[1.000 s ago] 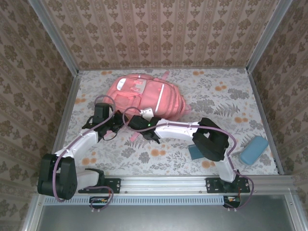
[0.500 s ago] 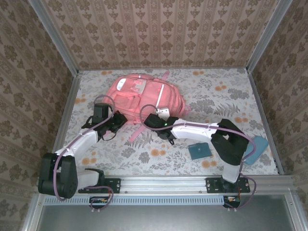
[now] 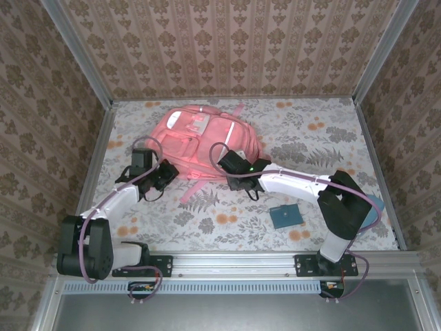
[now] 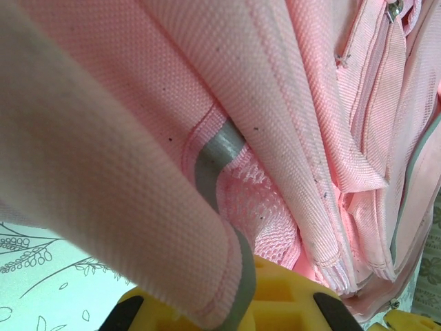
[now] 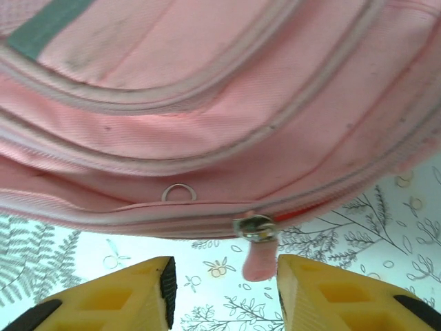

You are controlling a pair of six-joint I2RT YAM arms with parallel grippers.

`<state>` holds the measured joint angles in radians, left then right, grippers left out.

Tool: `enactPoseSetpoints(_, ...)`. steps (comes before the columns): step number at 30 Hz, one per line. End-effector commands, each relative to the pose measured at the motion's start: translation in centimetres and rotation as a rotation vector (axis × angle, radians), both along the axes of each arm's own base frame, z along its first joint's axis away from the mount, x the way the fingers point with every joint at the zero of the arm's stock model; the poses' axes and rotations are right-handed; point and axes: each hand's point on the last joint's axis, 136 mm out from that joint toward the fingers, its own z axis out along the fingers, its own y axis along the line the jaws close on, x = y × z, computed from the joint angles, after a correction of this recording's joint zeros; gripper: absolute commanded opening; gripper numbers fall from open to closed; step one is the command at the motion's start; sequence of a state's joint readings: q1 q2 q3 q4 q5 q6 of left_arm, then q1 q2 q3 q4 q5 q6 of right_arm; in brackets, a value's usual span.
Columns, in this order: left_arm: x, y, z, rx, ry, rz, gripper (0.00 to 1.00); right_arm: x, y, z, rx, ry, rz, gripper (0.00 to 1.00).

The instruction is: Pack books, pencil case, and school supplies into a backpack

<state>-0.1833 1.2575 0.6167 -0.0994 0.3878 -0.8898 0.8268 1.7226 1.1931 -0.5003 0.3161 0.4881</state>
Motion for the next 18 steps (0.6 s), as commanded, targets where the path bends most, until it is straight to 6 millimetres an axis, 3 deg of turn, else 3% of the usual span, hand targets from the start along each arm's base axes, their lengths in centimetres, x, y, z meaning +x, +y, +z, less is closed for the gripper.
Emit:
enactPoseSetpoints(1,1.0,0.6,0.9,0.026,-0.048,0.001,0.0,0.4,0.6,-0.3,-0.01,0.038,0.071,0.45)
enactPoseSetpoints(4,1.0,0.7,0.9,0.025,-0.047,0.002,0.0,1.1,0.3,-0.5,-0.037,0.031,0.058,0.43)
enactPoseSetpoints(13,0.9,0.8,0.9,0.022,-0.044,0.003,0.0,0.9,-3.3,-0.9,-0.22,0.031,-0.085,0.39)
enactPoseSetpoints(18,0.9,0.8,0.9,0.02,-0.044,0.005,0.0,0.2,-2.5,-1.5,-0.217,0.045,-0.083,0.37)
